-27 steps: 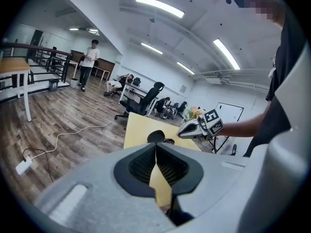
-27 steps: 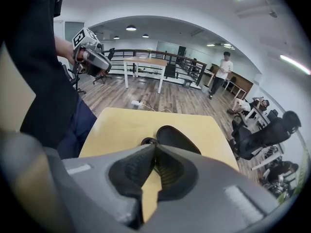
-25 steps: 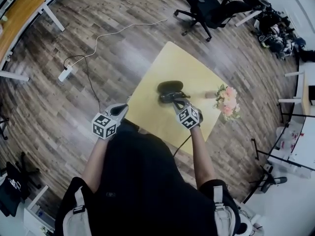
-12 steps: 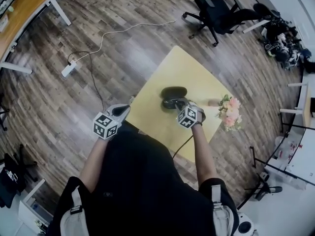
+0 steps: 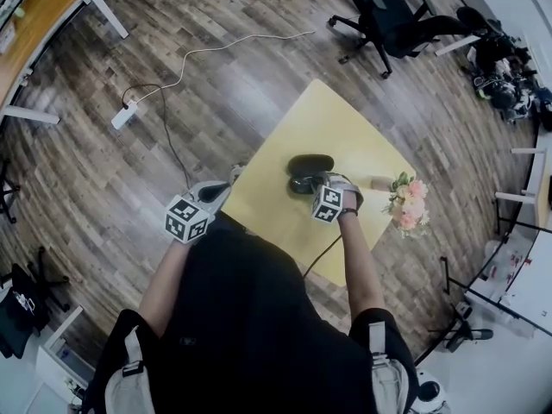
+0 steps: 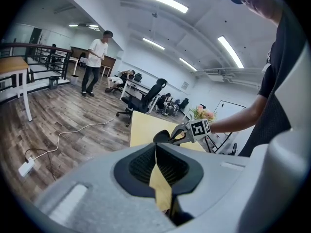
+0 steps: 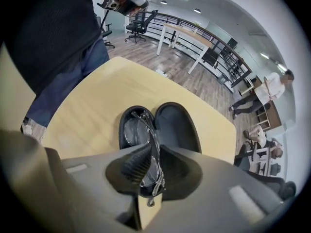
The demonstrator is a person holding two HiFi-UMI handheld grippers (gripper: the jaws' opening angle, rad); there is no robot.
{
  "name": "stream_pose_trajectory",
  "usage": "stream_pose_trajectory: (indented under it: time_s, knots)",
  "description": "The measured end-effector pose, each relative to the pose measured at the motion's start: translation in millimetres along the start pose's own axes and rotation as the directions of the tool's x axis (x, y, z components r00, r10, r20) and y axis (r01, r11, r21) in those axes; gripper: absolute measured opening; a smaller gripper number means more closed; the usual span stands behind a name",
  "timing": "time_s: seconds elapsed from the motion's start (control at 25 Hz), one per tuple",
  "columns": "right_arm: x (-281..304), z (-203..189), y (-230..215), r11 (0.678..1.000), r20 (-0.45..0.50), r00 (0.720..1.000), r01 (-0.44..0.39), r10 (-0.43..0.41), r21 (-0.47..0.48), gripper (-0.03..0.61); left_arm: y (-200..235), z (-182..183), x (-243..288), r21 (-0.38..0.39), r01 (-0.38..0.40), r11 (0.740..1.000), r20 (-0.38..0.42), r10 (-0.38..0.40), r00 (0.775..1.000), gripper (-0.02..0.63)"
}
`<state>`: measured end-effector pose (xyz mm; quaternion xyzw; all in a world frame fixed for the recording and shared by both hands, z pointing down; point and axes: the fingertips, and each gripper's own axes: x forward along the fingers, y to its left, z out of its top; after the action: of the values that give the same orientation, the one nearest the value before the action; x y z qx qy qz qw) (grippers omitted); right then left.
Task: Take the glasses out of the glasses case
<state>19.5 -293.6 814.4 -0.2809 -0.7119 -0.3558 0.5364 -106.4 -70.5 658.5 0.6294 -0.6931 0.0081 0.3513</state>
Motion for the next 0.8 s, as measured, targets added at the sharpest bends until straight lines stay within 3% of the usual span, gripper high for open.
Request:
stream_pose_trajectory:
  time_s: [0.8]
  knots:
    - [30.2,-3.1,-6.4,0.994,-0.029,0.999,-0.035,0.032,-0.105,0.066,20.0,1.7,12.9,-0.029,-0.004,1.000,-0.013,0.004,1.000,0.012]
